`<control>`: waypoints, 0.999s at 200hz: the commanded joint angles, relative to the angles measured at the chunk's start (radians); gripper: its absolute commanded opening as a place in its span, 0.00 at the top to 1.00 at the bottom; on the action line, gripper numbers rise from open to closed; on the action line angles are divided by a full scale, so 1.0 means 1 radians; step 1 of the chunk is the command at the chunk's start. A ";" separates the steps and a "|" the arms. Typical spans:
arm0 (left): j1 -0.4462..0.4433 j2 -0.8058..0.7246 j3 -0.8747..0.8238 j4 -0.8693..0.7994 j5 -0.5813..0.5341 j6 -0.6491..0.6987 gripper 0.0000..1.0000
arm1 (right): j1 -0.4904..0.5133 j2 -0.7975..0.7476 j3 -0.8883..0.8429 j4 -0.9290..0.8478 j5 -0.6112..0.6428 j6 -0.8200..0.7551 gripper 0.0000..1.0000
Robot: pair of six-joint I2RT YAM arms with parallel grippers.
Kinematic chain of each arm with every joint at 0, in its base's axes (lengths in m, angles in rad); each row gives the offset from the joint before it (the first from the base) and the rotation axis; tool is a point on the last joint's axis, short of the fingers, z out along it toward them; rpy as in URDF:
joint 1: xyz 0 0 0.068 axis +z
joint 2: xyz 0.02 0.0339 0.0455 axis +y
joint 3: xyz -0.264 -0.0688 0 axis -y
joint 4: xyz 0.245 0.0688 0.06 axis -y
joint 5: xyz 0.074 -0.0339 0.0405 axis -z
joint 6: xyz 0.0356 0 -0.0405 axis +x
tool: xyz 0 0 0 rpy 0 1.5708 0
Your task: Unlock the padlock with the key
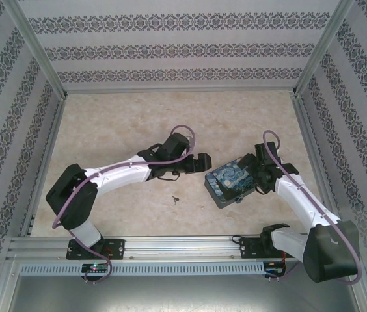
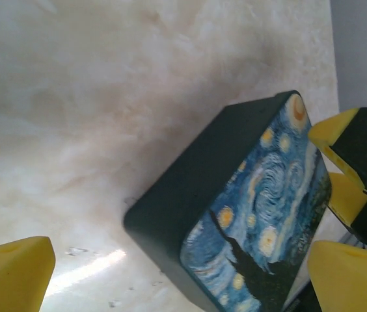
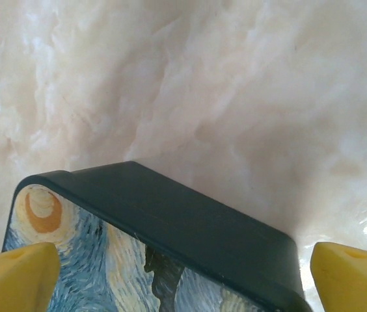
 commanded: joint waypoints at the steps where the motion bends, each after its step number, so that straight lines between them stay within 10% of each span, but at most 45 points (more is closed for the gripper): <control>1: -0.042 0.013 -0.032 0.110 0.008 -0.113 0.00 | -0.031 -0.052 0.024 -0.025 0.055 -0.094 0.02; 77: -0.161 0.101 0.017 0.179 -0.004 -0.242 0.00 | -0.108 0.023 0.013 0.094 -0.171 -0.172 0.06; 119: -0.159 0.146 0.054 0.215 -0.016 -0.255 0.00 | -0.091 0.010 -0.060 0.209 -0.302 -0.098 0.29; 200: 0.012 0.161 0.075 0.236 0.000 -0.183 0.00 | 0.092 0.113 -0.054 0.395 -0.303 0.103 0.38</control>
